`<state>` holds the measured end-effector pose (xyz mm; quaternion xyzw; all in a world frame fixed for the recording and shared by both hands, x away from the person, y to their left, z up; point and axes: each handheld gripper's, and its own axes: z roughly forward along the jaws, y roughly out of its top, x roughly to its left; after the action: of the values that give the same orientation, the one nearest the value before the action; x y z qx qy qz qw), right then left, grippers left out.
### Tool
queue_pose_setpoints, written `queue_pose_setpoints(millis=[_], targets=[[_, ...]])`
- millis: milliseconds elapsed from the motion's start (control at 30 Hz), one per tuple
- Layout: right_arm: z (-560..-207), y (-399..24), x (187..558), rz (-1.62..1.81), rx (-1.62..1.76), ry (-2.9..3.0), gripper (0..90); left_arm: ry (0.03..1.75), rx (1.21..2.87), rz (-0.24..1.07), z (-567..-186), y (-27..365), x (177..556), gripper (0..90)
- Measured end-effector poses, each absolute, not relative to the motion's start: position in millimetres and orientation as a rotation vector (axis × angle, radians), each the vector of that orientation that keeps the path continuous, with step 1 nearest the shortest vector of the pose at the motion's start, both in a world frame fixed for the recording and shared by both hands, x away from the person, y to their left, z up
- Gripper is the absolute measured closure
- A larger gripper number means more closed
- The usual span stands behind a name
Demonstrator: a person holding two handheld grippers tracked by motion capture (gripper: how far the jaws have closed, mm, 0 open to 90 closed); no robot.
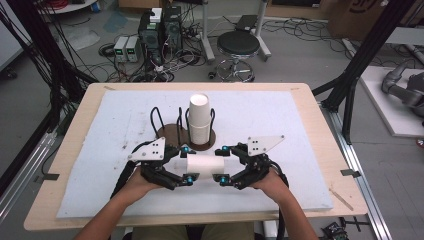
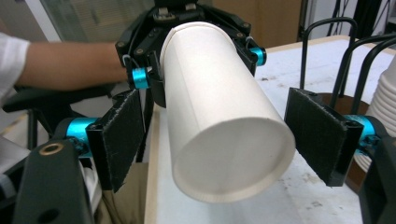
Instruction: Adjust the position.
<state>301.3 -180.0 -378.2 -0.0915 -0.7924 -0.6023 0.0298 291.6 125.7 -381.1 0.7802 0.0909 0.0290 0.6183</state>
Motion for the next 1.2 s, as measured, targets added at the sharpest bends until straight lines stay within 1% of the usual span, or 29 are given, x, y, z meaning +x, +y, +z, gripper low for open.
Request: queue_pose_setpoints(millis=[333,433,800,1200], targets=[[-359.3,-173.7,303.9,-1.731,-0.262,-2.646,21.1,0.194,1.962,0.113,-356.4,128.8,297.1,29.8],[-353.9,-172.0,305.7,-1.688,-0.253,-2.689,21.0,0.196,1.998,0.107,-351.7,128.9,298.4,30.0],[-343.2,-160.5,307.7,-1.541,-0.18,-2.81,21.1,0.183,2.107,0.1,-341.4,126.4,302.3,30.0],[-341.0,-143.1,309.9,-1.365,-0.092,-2.924,21.3,0.164,2.213,0.085,-336.6,122.5,306.5,30.0]])
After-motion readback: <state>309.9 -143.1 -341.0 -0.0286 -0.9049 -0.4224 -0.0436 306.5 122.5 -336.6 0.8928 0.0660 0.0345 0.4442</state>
